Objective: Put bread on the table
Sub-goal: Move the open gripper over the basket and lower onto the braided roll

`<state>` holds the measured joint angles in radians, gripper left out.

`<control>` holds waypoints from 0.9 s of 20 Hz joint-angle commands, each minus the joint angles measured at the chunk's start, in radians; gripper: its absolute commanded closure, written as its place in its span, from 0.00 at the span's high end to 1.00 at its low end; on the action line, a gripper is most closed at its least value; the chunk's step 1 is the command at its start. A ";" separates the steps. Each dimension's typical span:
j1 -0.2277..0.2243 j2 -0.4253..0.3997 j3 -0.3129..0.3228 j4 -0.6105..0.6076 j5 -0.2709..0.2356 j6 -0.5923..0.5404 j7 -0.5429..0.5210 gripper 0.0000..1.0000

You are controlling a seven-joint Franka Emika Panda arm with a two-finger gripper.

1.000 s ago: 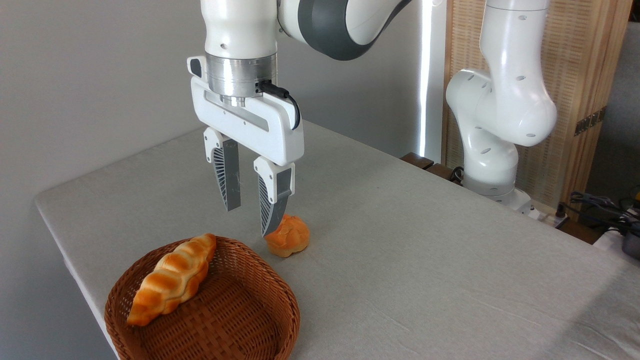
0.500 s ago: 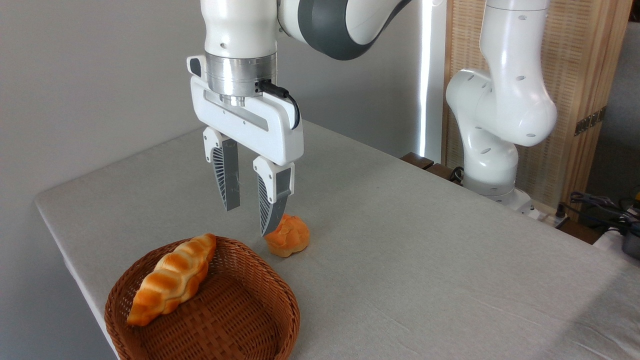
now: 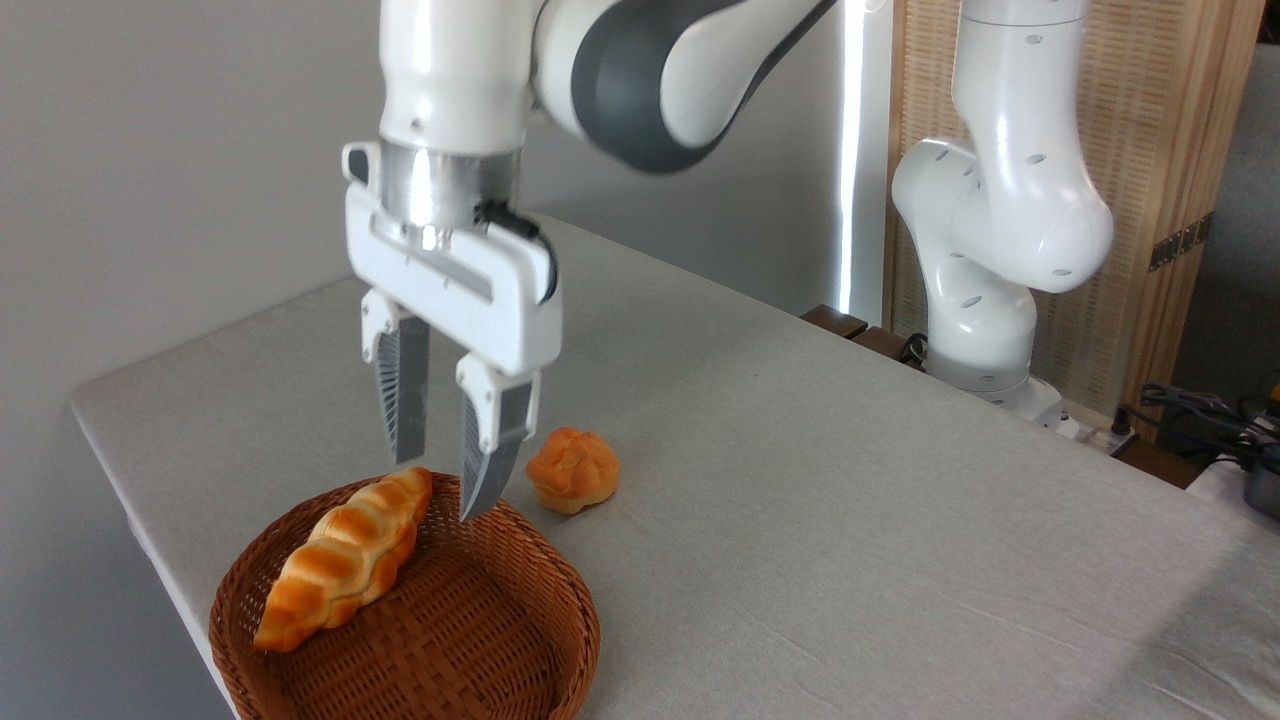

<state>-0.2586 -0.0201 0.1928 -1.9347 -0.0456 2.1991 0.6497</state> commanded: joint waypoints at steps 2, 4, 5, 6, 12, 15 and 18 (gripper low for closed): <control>-0.011 0.052 0.001 0.013 -0.103 0.083 -0.013 1.00; -0.013 0.065 -0.004 0.014 -0.106 0.091 -0.015 1.00; -0.013 0.074 -0.018 0.014 -0.106 0.094 -0.015 1.00; -0.013 0.086 -0.022 0.017 -0.109 0.099 -0.016 1.00; -0.013 0.124 -0.038 0.037 -0.120 0.105 -0.019 1.00; -0.013 0.135 -0.039 0.045 -0.158 0.128 -0.019 1.00; -0.013 0.143 -0.039 0.049 -0.198 0.133 -0.016 1.00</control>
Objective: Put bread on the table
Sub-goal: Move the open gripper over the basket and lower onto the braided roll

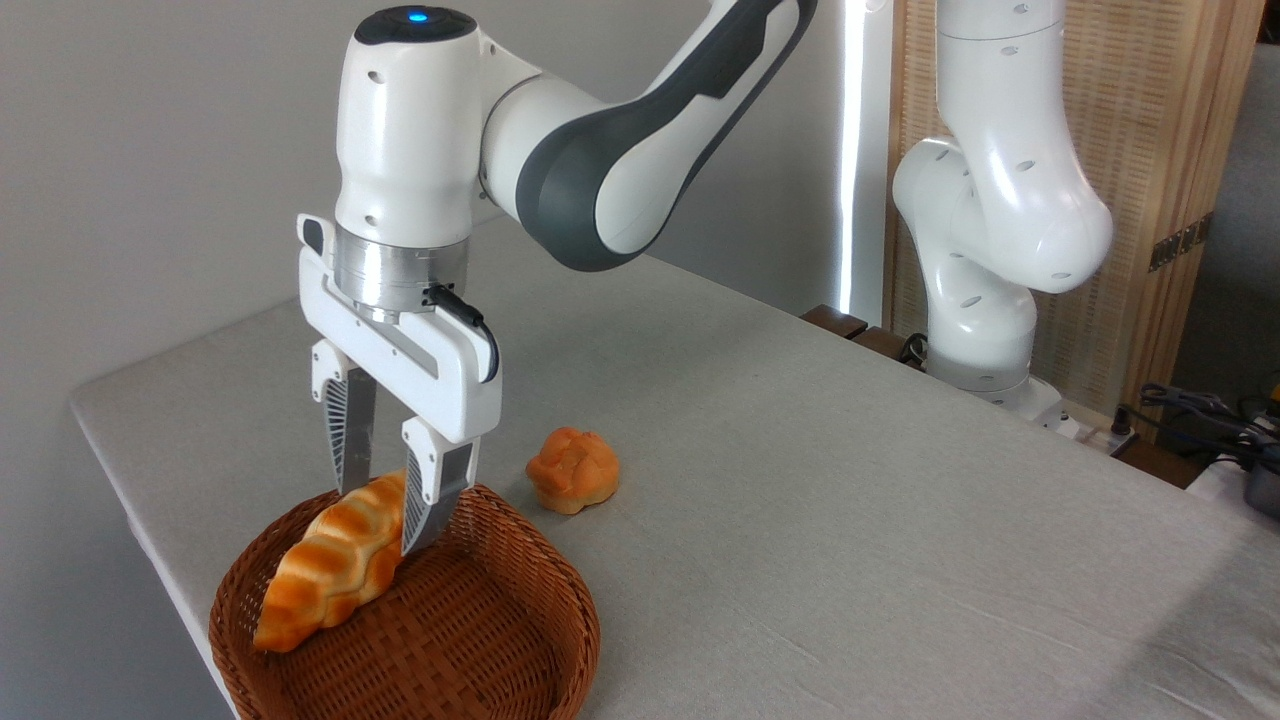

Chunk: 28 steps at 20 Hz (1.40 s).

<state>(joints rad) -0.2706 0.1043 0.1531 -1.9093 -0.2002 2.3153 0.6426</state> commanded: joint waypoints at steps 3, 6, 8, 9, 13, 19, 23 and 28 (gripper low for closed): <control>-0.001 0.020 0.002 0.027 -0.054 0.016 -0.011 1.00; -0.001 0.020 0.002 0.047 -0.082 0.016 -0.006 1.00; -0.001 0.029 0.000 0.046 -0.074 0.016 0.002 1.00; -0.001 0.037 0.000 0.046 -0.064 0.016 0.002 1.00; -0.001 0.061 -0.004 0.047 -0.009 0.016 0.003 1.00; 0.004 0.071 -0.007 0.047 0.087 0.016 0.003 1.00; 0.007 0.071 -0.007 0.047 0.111 0.016 0.003 1.00; 0.001 0.080 -0.018 0.047 0.111 0.016 0.005 0.92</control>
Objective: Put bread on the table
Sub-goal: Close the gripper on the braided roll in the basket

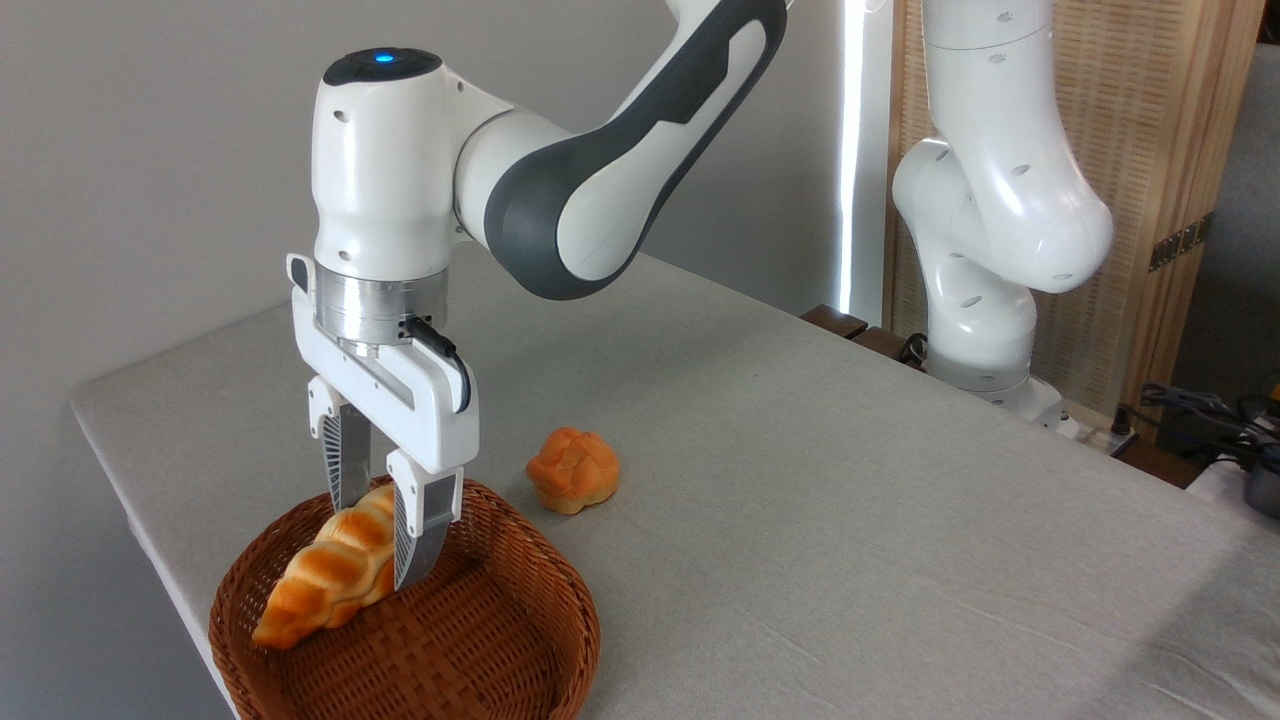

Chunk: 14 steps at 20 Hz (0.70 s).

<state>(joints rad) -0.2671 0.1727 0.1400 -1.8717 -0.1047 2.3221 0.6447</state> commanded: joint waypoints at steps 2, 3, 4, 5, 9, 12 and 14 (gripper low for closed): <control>-0.004 0.024 -0.020 0.009 0.016 0.010 0.015 0.77; -0.004 0.025 -0.030 0.009 0.016 0.010 0.024 0.66; -0.003 0.028 -0.030 0.009 0.016 0.010 0.036 0.57; -0.003 0.030 -0.030 0.009 0.016 0.010 0.044 0.52; -0.001 0.033 -0.030 0.009 0.014 0.008 0.052 0.29; -0.003 0.030 -0.028 0.009 0.014 0.008 0.053 0.14; -0.001 0.027 -0.027 0.011 0.014 0.008 0.055 0.08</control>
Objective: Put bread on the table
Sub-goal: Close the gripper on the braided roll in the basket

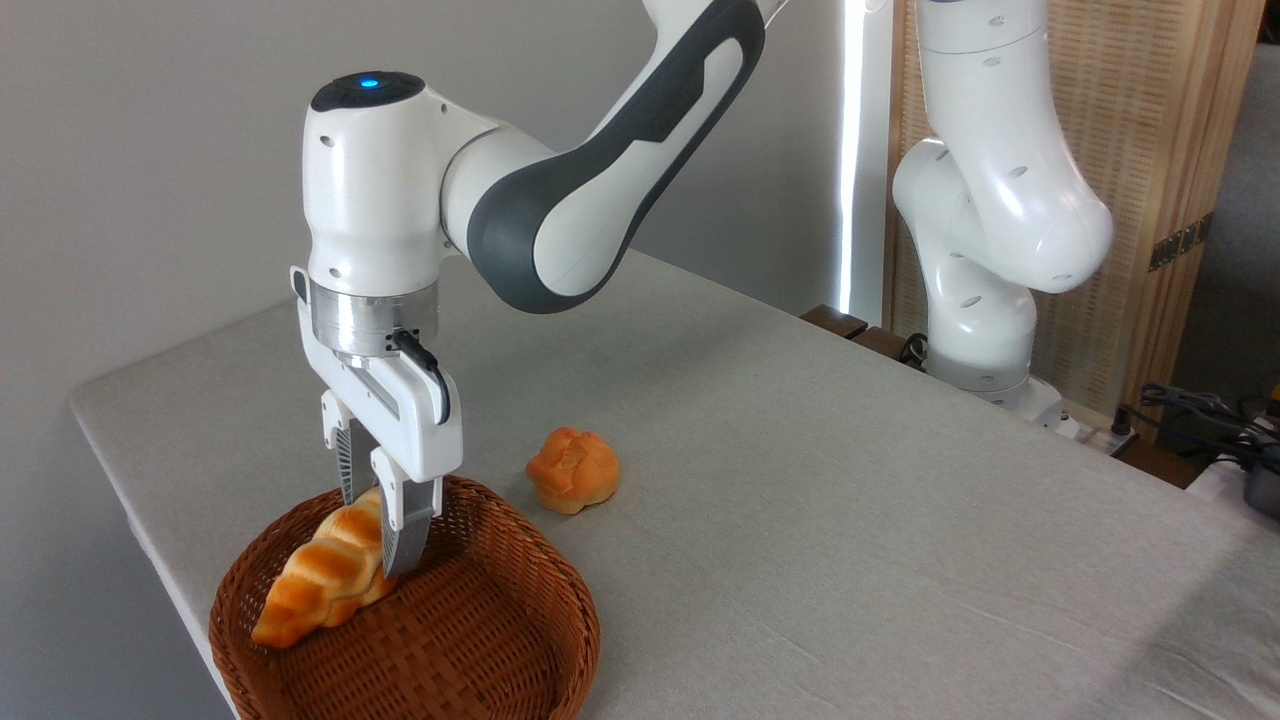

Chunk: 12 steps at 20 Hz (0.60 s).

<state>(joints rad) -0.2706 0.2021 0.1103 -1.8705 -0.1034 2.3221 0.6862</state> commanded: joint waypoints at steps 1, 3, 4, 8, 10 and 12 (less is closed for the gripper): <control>0.002 -0.003 0.005 0.011 0.013 0.008 0.013 0.05; 0.004 -0.003 0.006 0.013 0.013 0.007 0.013 0.02; 0.004 -0.003 0.006 0.014 0.013 0.006 0.013 0.00; 0.005 -0.004 0.006 0.016 0.013 0.006 0.013 0.00; 0.005 -0.007 0.006 0.016 0.014 0.005 0.013 0.00; 0.008 -0.009 0.006 0.016 0.014 0.003 0.013 0.00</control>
<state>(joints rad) -0.2661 0.2016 0.1120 -1.8589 -0.1034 2.3221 0.6864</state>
